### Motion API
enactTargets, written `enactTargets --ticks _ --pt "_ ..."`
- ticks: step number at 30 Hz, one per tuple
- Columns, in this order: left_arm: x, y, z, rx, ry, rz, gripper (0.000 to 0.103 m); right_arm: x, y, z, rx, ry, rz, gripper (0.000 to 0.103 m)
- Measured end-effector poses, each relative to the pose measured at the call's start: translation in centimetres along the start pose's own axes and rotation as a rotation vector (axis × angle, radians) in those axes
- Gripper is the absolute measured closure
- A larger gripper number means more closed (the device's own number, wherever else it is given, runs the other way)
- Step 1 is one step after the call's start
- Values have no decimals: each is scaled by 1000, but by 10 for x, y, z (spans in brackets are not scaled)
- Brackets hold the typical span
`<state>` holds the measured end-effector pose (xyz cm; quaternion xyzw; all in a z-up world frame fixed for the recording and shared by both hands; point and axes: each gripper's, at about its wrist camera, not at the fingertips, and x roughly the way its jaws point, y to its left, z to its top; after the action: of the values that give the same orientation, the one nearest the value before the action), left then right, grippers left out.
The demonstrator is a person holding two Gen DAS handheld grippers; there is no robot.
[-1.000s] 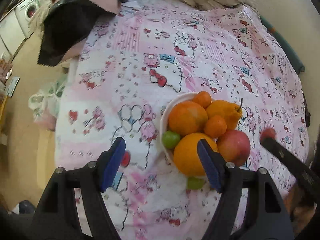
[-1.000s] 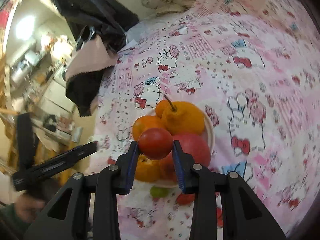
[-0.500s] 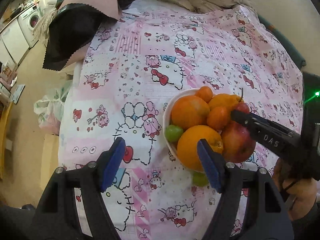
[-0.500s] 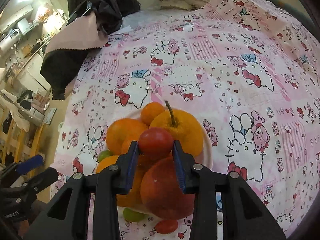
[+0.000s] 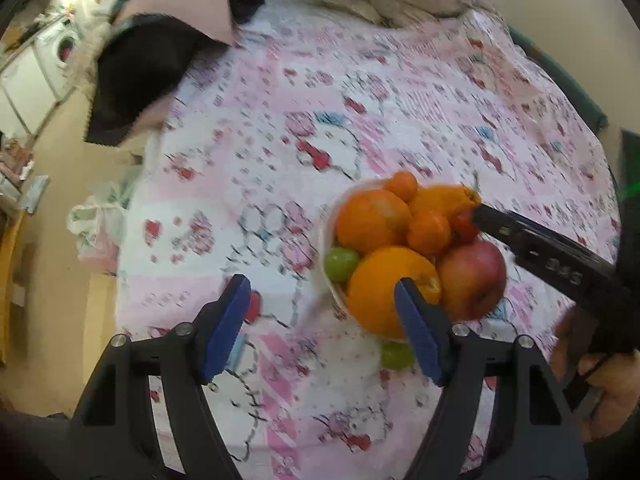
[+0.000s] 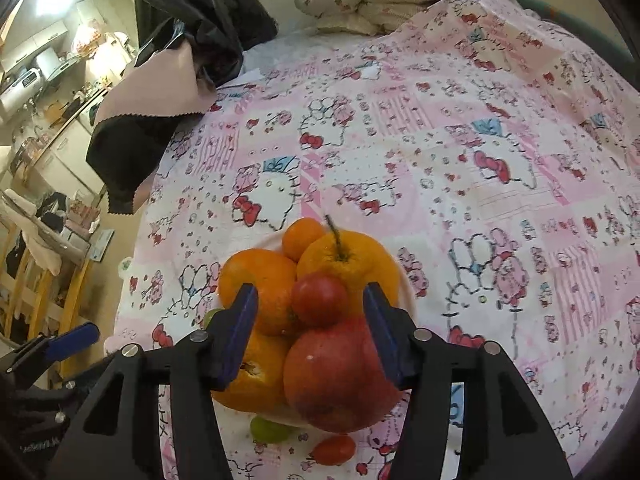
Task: Organize fruits
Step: 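Open the left tool to drop the lime while the right tool lowers the tomato, then grasp the green lime beside the plate with the left tool while the right tool approaches a cherry tomato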
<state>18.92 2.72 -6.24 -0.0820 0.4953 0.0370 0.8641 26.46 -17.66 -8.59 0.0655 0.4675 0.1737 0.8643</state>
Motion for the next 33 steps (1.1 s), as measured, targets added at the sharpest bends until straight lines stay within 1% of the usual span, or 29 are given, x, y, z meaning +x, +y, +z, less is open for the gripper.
enactTargets --ticks 1,3,4,7,9,11,17,19,20,21,23,26,29,31,33 --pt "-1 2 0 -10 -21 11 32 -6 -2 0 10 -17 2 45" --pt "-1 4 2 -18 -26 8 32 -14 -7 1 26 -36 7 41" --pt "-2 3 2 -14 -30 6 32 -16 -8 1 30 -40 7 39" --pt "-5 0 1 10 -58 12 32 -23 -12 1 48 -49 16 37" --pt "-8 -2 1 21 -75 4 32 -28 -13 0 55 -58 17 31" --pt "-11 -2 0 30 -94 0 32 -35 -12 -2 57 -72 14 22" --pt "-15 1 0 11 -108 -39 32 -55 -11 -13 37 -104 -1 10" --pt "-16 1 1 8 -108 -53 32 -60 -12 -20 42 -101 0 10" --pt "-17 1 0 7 -110 -56 28 -63 -13 -25 46 -96 1 10" --pt "-19 1 0 5 -114 -62 22 -66 -13 -32 51 -92 3 9" --pt "-23 1 1 -4 -134 -80 19 -71 -14 -42 51 -84 -1 9" --pt "-26 -3 3 -3 -147 -104 19 -76 -12 -56 37 -64 -19 9" --pt "-35 -3 5 -13 -170 -87 19 -78 -11 -66 12 -48 -85 9" --pt "-44 0 2 -15 -196 -83 19 -80 -15 -66 30 -49 -103 9" --pt "-48 2 -3 6 -219 -67 19 -84 -20 -67 60 -67 -112 9"
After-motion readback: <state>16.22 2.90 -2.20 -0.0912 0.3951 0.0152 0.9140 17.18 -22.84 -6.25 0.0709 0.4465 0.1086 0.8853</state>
